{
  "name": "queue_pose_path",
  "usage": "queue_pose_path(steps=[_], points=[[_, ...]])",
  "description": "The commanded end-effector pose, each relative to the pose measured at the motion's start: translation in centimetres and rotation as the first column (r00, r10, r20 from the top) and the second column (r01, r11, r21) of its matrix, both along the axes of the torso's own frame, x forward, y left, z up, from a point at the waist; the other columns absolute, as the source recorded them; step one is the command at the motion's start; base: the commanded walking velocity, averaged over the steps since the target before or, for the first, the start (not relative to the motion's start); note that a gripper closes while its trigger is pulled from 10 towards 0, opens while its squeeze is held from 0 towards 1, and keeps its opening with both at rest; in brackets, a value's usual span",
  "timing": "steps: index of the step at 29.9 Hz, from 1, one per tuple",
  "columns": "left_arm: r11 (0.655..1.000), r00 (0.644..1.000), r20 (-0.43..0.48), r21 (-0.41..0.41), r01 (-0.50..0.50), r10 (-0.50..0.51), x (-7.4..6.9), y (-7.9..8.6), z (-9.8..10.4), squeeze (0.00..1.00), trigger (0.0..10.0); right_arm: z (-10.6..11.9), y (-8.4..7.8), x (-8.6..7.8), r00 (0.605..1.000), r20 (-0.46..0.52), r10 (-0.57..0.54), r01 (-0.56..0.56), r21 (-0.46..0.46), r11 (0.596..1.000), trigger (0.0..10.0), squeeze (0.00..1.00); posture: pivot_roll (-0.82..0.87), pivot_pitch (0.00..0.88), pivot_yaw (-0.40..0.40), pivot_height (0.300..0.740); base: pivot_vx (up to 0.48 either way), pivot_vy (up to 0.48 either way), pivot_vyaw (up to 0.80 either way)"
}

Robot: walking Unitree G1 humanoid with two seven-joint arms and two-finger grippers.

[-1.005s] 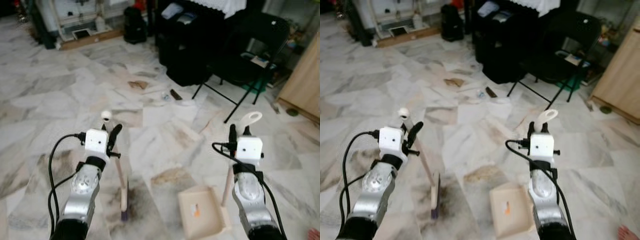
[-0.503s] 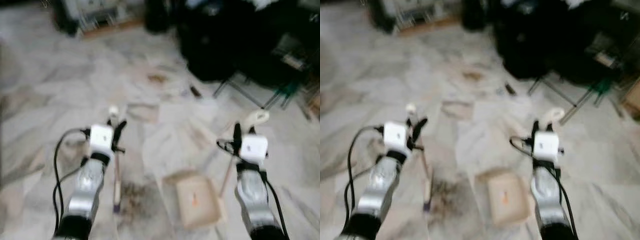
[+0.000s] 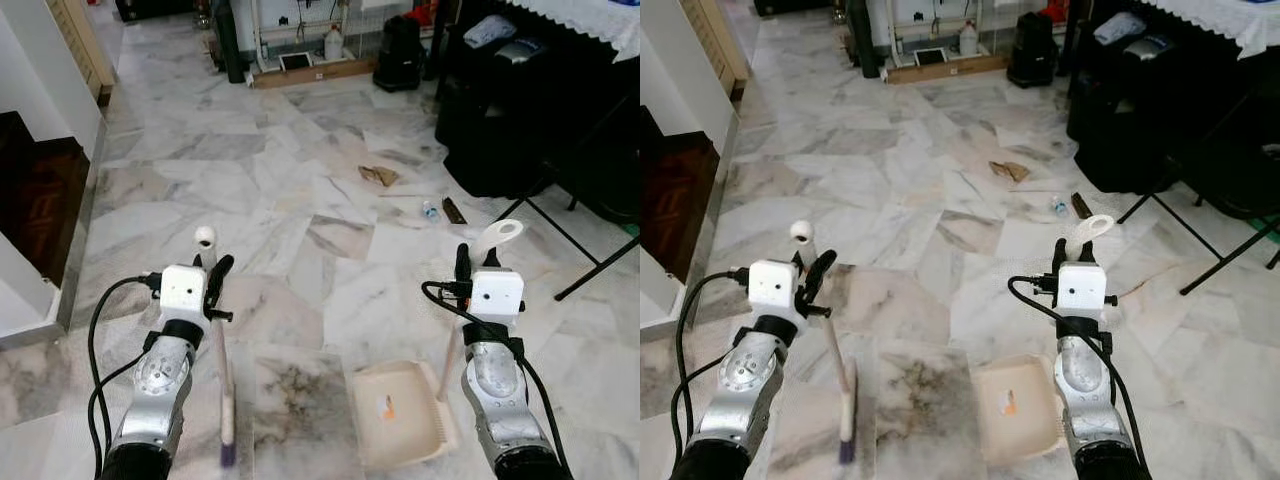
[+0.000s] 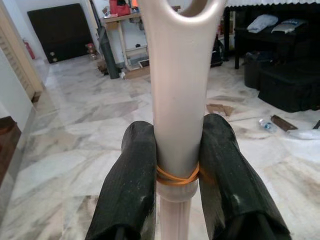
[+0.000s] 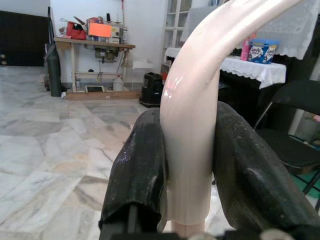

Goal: Sweep floor

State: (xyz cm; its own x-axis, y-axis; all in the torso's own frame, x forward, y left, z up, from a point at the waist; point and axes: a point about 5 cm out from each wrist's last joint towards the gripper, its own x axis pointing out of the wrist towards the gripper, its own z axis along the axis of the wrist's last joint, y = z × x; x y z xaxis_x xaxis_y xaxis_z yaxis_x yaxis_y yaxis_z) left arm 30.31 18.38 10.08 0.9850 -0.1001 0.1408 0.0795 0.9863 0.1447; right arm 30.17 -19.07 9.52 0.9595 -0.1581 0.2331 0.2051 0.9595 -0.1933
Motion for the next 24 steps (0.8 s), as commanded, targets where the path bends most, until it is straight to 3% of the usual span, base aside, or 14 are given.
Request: queue_pose_path(steps=[1,24], points=[[1.000,0.999,0.039,0.007,0.000,-0.001,0.2,0.0,0.8,0.00,10.0,0.6,0.1,0.1,1.000,0.027,0.002,-0.002,0.004,1.000,10.0,0.00,-0.03,0.057,0.022,0.740,0.000,0.000,0.00],[1.000,1.000,-0.008,-0.002,-0.030,0.030,-0.3,0.9,-0.6,0.00,10.0,-0.6,-0.3,-0.4,1.000,-0.013,-0.016,0.016,0.007,1.000,10.0,0.00,-0.03,0.068,0.021,0.740,0.031,0.000,0.00]])
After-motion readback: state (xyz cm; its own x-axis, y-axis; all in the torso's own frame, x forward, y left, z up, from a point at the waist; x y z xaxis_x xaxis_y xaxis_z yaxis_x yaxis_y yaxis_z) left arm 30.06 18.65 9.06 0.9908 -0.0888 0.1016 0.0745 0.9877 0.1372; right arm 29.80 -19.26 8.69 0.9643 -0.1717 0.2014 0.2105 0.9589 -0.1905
